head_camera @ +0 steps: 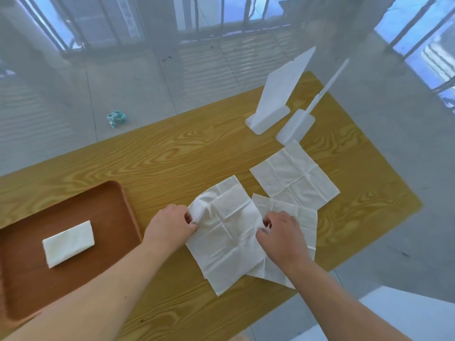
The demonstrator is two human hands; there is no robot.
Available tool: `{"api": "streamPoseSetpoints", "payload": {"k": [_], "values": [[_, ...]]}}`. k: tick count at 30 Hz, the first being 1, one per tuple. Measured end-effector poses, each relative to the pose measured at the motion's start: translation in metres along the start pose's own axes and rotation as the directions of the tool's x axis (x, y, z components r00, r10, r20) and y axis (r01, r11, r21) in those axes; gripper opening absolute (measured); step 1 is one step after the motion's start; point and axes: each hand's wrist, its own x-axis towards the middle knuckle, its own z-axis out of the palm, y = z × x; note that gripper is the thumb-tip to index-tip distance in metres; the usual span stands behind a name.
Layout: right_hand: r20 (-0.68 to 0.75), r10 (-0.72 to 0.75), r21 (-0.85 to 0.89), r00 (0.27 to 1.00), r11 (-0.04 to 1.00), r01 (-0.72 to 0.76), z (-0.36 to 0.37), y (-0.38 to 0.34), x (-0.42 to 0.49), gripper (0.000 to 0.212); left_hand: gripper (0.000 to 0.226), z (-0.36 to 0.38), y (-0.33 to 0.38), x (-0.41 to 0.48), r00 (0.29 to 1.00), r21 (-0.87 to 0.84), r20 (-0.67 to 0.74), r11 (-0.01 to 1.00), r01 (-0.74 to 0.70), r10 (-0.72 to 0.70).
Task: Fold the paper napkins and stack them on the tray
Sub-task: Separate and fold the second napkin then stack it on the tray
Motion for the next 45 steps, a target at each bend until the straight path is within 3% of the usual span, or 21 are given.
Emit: {"api": "streamPoseSetpoints", "payload": {"k": [3, 7, 13, 16, 18, 20, 22, 24, 25, 27, 30, 33, 36, 39, 41, 43, 45], "values": [[0.031, 0.027, 0.295, 0.999, 0.955, -0.035, -0.012, -0.01, 0.003, 0.011, 0.02, -0.001, -0.007, -0.006, 0.997, -0.195, 0.054, 0.978, 0.071, -0.062], [0.159, 0.14, 0.61, 0.977, 0.765, -0.208, -0.026, -0.027, 0.012, 0.009, 0.019, -0.003, -0.023, -0.02, 0.974, -0.529, 0.15, 0.819, 0.224, -0.17], [0.304, 0.34, 0.708, 0.89, 0.545, -0.45, -0.01, -0.032, 0.019, 0.041, 0.032, 0.006, -0.047, -0.044, 0.959, -0.54, 0.201, 0.795, 0.277, -0.198], [0.359, 0.379, 0.725, 0.853, 0.463, -0.511, 0.008, -0.027, 0.004, 0.04, 0.038, 0.015, -0.051, -0.049, 0.96, -0.547, 0.21, 0.791, 0.274, -0.187], [0.402, 0.378, 0.695, 0.834, 0.466, -0.547, 0.019, -0.024, -0.008, 0.03, 0.039, 0.019, -0.051, -0.049, 0.963, -0.514, 0.203, 0.818, 0.258, -0.177], [0.413, 0.359, 0.61, 0.837, 0.574, -0.547, 0.028, -0.023, -0.019, 0.025, 0.038, 0.019, -0.05, -0.05, 0.966, -0.471, 0.191, 0.847, 0.245, -0.173], [0.336, 0.312, 0.478, 0.889, 0.757, -0.446, 0.029, -0.023, -0.027, 0.018, 0.038, 0.016, -0.047, -0.051, 0.975, -0.399, 0.14, 0.891, 0.217, -0.174], [0.26, 0.207, 0.449, 0.943, 0.839, -0.308, 0.021, -0.026, -0.03, 0.018, 0.036, 0.012, -0.044, -0.053, 0.986, -0.362, 0.042, 0.917, 0.166, -0.162], [0.266, 0.142, 0.531, 0.954, 0.804, -0.268, 0.013, -0.03, -0.031, 0.017, 0.035, 0.009, -0.043, -0.052, 0.989, -0.373, -0.006, 0.917, 0.138, -0.151], [0.339, 0.038, 0.747, 0.94, 0.596, -0.294, -0.005, -0.041, -0.03, 0.025, 0.037, 0.001, -0.041, -0.051, 0.991, -0.434, -0.046, 0.896, 0.092, -0.125], [0.436, -0.055, 0.873, 0.898, 0.269, -0.407, -0.034, -0.057, -0.023, 0.033, 0.055, -0.013, -0.034, -0.049, 0.997, -0.595, 0.003, 0.801, 0.065, -0.078], [0.494, -0.134, 0.865, 0.859, 0.174, -0.47, -0.058, -0.07, -0.017, 0.04, 0.085, -0.026, -0.023, -0.051, 0.984, -0.814, 0.179, 0.559, 0.16, -0.021], [0.524, -0.203, 0.851, 0.827, 0.151, -0.502, -0.071, -0.075, -0.012, 0.052, 0.084, -0.036, -0.017, -0.057, 0.902, -0.887, 0.393, 0.332, 0.321, 0.178], [0.544, -0.256, 0.839, 0.799, 0.186, -0.511, -0.075, -0.082, -0.008, 0.056, 0.073, -0.04, -0.017, -0.064, 0.811, -0.9, 0.436, 0.214, 0.381, 0.39], [0.563, -0.248, 0.825, 0.788, 0.212, -0.523, -0.072, -0.084, -0.006, 0.055, 0.059, -0.046, -0.016, -0.068, 0.844, -0.914, 0.406, 0.162, 0.372, 0.351], [0.578, -0.235, 0.812, 0.782, 0.256, -0.524, -0.067, -0.085, -0.005, 0.049, 0.046, -0.052, -0.015, -0.069, 0.912, -0.932, 0.361, 0.126, 0.341, 0.196], [0.589, -0.233, 0.8, 0.774, 0.308, -0.515, -0.059, -0.088, -0.003, 0.034, 0.034, -0.057, -0.02, -0.068, 0.948, -0.946, 0.303, 0.15, 0.288, 0.093]]}}
